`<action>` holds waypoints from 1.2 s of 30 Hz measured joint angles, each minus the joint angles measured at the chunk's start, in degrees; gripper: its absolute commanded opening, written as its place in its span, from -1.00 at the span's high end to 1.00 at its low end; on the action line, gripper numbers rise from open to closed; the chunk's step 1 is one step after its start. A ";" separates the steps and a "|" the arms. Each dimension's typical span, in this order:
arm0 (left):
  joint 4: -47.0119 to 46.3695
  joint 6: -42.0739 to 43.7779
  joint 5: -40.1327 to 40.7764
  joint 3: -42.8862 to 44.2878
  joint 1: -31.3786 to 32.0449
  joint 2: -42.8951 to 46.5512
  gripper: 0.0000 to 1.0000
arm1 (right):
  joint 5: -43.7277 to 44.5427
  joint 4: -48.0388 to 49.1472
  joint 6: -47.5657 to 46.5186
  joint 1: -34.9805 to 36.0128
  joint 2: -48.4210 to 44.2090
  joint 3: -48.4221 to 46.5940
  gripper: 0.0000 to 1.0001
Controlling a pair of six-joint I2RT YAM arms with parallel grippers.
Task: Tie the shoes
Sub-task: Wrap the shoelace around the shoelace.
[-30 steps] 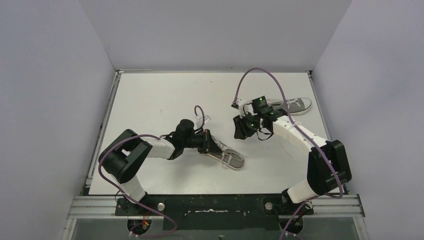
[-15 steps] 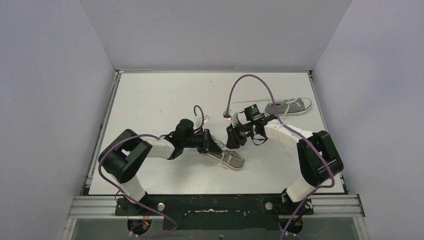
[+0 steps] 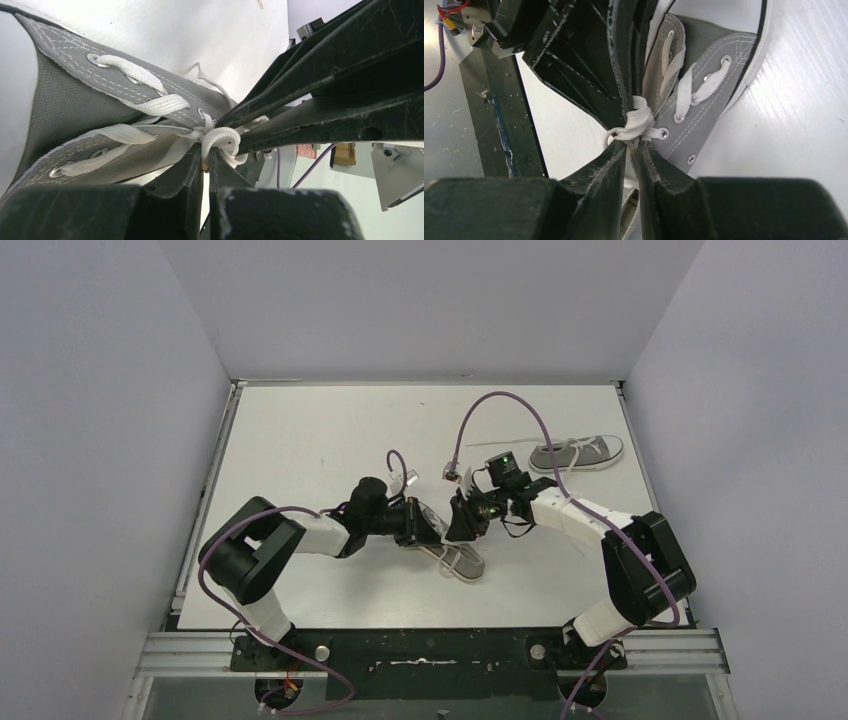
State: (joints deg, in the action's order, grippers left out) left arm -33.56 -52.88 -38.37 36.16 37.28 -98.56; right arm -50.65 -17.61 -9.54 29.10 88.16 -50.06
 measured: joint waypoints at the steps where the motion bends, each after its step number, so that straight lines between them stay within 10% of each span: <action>1: 0.17 0.02 -0.09 0.17 0.00 -0.04 0.98 | 0.00 0.26 0.13 0.31 0.00 0.00 0.66; 24: 6.40 8.63 -1.33 3.30 -0.26 -0.11 0.99 | 5.84 3.21 0.17 4.44 -0.52 0.17 0.47; 30: 8.04 10.64 -1.77 3.41 -0.26 0.37 1.00 | 6.64 3.37 -1.05 5.55 -0.31 0.15 1.00; 36: 8.79 11.30 -1.75 3.41 -0.42 0.66 1.00 | 7.93 2.23 0.26 5.57 -0.31 -0.50 1.00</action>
State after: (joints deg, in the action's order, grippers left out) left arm -24.77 -41.58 -40.12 39.57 36.86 -97.91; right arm -42.72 -15.38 -9.28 34.68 87.85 -50.57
